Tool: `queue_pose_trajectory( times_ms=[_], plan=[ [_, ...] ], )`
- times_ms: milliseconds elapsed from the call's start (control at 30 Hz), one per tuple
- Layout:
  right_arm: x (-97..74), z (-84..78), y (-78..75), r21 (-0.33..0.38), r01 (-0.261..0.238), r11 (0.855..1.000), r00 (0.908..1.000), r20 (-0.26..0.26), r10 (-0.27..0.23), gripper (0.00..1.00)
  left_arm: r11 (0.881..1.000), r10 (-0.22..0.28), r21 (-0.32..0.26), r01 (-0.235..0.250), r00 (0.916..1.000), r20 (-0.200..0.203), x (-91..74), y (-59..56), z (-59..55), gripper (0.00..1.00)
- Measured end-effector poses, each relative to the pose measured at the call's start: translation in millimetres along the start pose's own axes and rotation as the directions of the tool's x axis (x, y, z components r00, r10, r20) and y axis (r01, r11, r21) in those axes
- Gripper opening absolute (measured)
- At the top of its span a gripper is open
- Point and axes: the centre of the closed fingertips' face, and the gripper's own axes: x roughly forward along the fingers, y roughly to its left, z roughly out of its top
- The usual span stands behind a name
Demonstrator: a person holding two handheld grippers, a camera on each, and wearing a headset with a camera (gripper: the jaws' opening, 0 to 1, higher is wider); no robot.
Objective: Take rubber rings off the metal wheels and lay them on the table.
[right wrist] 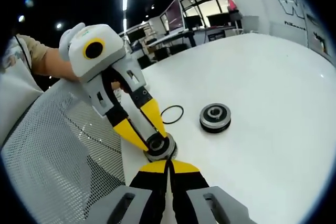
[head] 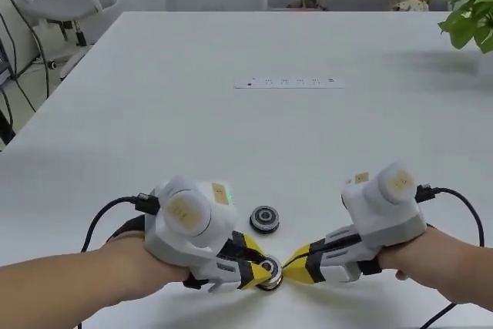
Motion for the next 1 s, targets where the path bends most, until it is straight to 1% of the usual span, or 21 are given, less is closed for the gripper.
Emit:
queue_pose_trajectory(
  times_ms=[367, 400, 467, 567, 633, 800, 1000],
  plan=[
    [-2.8, 3.7, 0.5, 0.077, -0.017, 0.997, 0.9992, 0.038, 0.014, 0.00, 1.000, 0.001, 0.006, -0.001, 1.0000, -0.005, -0.1, 0.8, -0.4, 0.12],
    [-3.8, 4.7, -1.2, 0.079, -0.010, 0.997, 0.9990, 0.045, 0.007, 0.00, 1.000, 0.001, 0.006, -0.001, 1.0000, -0.005, -0.1, 0.7, -0.4, 0.12],
    [-5.5, 11.5, 0.6, 0.138, -0.035, 0.990, 0.9957, 0.090, 0.023, 0.00, 1.000, 0.001, 0.008, -0.001, 1.0000, -0.005, -0.1, 0.9, -0.4, 0.12],
    [-5.1, 9.7, 0.7, 0.128, -0.032, 0.991, 0.9964, 0.083, 0.022, 0.00, 1.000, 0.001, 0.008, -0.001, 1.0000, -0.007, -0.1, 0.8, -0.5, 0.12],
    [-5.1, 11.3, 1.8, 0.147, -0.041, 0.988, 0.9954, 0.091, 0.028, 0.00, 1.000, 0.002, 0.008, -0.002, 1.0000, -0.007, 0.1, 0.8, -0.5, 0.12],
    [-4.8, 13.0, 4.5, 0.165, -0.060, 0.984, 0.9933, 0.108, 0.042, 0.00, 1.000, 0.005, 0.009, -0.005, 0.9999, -0.012, 0.3, 0.7, -0.6, 0.12],
    [-4.8, 13.9, 5.2, 0.180, -0.063, 0.982, 0.9929, 0.111, 0.044, 0.00, 1.000, 0.009, 0.008, -0.009, 0.9999, -0.015, 0.7, 0.8, -0.6, 0.12]
  ],
)
